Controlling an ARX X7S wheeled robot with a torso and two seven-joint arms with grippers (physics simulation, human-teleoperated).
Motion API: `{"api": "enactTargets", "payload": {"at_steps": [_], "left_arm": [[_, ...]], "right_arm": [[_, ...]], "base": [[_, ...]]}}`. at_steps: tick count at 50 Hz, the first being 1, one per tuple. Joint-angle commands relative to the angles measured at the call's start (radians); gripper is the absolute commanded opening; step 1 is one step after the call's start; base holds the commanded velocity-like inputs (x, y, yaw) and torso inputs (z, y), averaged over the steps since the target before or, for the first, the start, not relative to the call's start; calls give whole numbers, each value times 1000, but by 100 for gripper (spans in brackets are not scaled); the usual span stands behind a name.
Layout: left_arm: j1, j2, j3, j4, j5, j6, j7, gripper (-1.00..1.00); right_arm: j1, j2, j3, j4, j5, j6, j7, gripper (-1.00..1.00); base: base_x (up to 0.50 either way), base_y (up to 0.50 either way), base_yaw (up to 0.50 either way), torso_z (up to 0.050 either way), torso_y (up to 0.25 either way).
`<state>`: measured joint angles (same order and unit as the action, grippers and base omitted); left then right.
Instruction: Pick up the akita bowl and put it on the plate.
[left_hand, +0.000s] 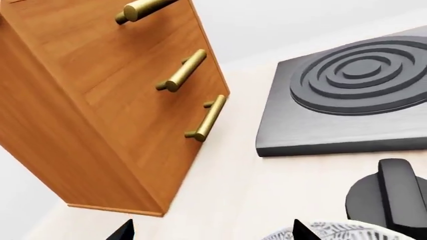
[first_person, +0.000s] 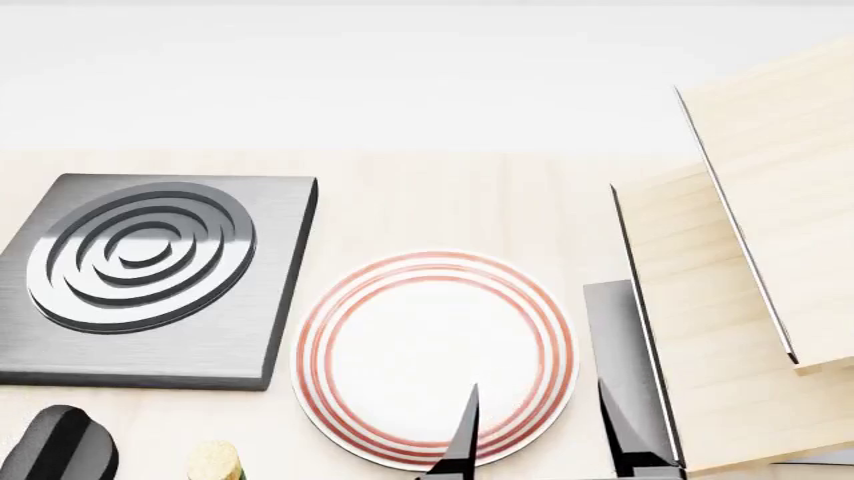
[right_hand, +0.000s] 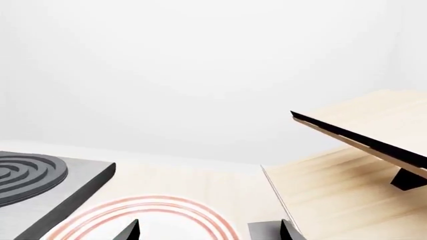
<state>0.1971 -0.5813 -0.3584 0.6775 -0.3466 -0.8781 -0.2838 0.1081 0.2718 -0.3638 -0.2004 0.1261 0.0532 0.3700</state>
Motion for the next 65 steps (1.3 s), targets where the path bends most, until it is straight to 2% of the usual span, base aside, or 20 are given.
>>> {"api": "enactTargets", "payload": {"at_steps": [1,29,34,35,36,38,47,65], "left_arm": [[11,-3,8,-10,-3,3,10,100],[12,-10,40,-62,-19,3,43,100],[16,4,2,-76,-89,7,103,100],[22,-2,14,-75,-63,11,85,100],[21,8,-14,-76,-112,7,122,100],[24,6,-10,-79,-87,14,100,100],[18,21,-48,-97,-171,4,163,100],[28,19,-59,-93,-176,-9,154,100]], "right_arm": [[2,2,-5,4,2,-1,4,100],[3,7,-18,11,5,-9,11,100],[4,7,-22,13,3,-8,13,100],[5,6,-23,15,3,-9,12,100],[7,5,-25,20,2,-11,12,100],[6,5,-28,20,0,-10,14,100],[8,8,-31,20,3,-8,15,100],[12,11,-38,21,7,-6,18,100]], "base": [[0,0,0,0,0],[0,0,0,0,0],[0,0,0,0,0],[0,0,0,0,0],[0,0,0,0,0],[0,0,0,0,0],[0,0,0,0,0],[0,0,0,0,0]]}}
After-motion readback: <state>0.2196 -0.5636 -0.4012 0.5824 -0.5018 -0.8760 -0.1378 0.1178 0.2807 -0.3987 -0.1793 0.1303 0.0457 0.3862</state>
